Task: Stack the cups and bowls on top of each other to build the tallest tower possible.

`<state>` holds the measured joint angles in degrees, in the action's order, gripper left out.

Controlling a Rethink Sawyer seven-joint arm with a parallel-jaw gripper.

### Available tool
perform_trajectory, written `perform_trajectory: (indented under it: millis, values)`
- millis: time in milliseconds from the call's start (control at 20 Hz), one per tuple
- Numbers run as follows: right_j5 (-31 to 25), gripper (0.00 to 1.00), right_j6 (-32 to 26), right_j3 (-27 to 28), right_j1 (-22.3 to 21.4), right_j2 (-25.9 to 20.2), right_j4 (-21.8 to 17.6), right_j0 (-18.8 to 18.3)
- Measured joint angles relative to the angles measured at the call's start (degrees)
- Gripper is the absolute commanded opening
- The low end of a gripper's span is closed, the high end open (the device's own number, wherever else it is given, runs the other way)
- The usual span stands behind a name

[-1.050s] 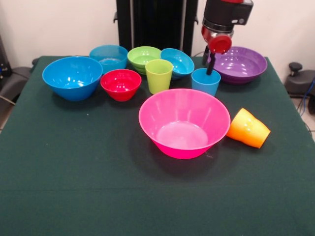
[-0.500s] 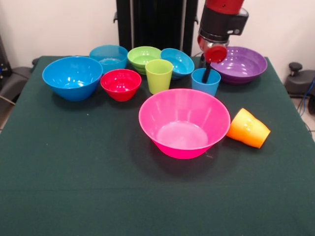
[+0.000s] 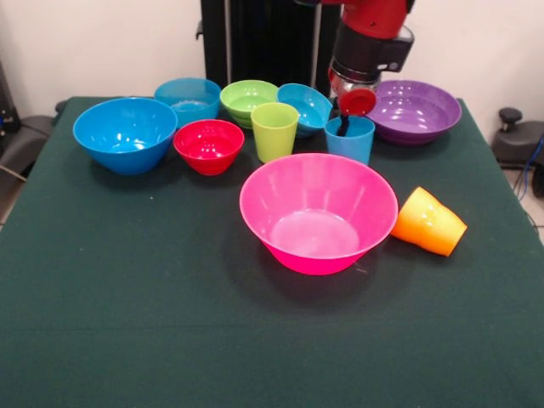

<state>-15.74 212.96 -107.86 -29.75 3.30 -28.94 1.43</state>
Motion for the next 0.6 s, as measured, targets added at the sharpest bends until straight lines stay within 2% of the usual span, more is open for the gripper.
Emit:
perform_trajectory:
  millis: [400,450,600]
  values:
    - [0.0,1.0,0.0,0.4,1.2,1.3,0.0,1.8]
    - [0.1,0.0,0.0,0.4,1.2,1.6,0.0,2.5]
    - [0.1,0.0,0.0,0.4,1.0,1.7,0.0,2.6]
